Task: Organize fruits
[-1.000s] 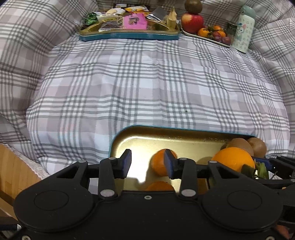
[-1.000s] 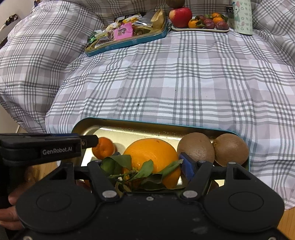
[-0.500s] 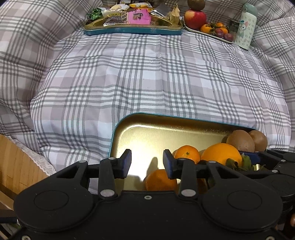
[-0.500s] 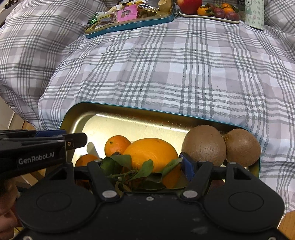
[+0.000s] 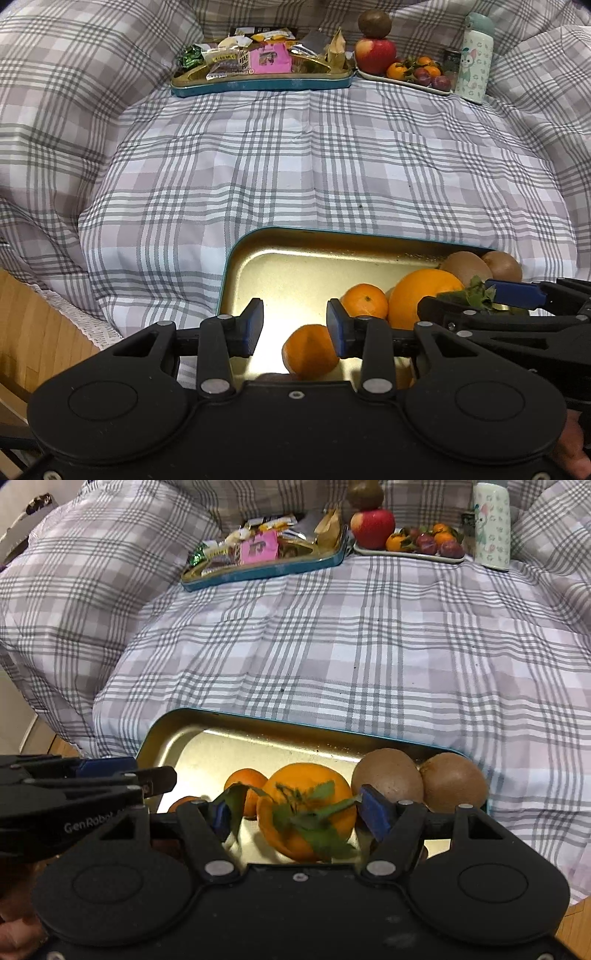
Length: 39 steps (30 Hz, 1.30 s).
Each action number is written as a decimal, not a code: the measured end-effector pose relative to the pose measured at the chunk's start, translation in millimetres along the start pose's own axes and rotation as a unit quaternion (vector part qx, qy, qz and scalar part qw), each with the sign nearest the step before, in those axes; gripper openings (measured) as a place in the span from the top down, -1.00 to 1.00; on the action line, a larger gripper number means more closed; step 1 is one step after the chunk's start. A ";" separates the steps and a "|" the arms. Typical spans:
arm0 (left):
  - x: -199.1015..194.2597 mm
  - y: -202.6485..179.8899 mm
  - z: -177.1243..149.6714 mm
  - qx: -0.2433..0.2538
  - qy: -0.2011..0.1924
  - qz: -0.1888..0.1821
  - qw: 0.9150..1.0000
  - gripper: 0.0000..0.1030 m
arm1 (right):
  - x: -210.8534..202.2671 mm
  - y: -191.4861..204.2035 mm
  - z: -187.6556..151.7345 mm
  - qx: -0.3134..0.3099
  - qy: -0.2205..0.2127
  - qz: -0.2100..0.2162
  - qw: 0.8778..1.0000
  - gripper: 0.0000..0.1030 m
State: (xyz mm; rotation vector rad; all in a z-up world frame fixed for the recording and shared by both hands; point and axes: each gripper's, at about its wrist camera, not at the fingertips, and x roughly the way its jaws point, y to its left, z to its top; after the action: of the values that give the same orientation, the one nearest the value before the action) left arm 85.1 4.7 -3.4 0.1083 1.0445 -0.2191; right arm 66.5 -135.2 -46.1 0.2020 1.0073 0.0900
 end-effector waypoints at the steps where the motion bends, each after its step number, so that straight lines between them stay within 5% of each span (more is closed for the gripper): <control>1: -2.4 -1.5 -1.7 0.001 -0.003 0.000 1.000 0.12 | -3.1 -0.8 -1.7 0.000 -0.004 -0.001 1.000 -0.42; 18: -30.5 -30.9 -35.5 0.013 -0.024 -0.005 1.000 0.12 | -62.4 -12.8 -46.8 0.021 -0.075 -0.023 0.997 -0.41; 39: -55.2 -54.6 -65.1 0.025 -0.037 0.010 0.999 0.12 | -96.0 -25.1 -93.5 0.037 -0.098 -0.039 0.994 -0.41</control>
State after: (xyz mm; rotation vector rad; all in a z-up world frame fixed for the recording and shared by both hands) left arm -9.2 -28.8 12.8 0.1548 0.9646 -0.2303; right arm -64.2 -164.0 -20.1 0.2351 0.8219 -0.0384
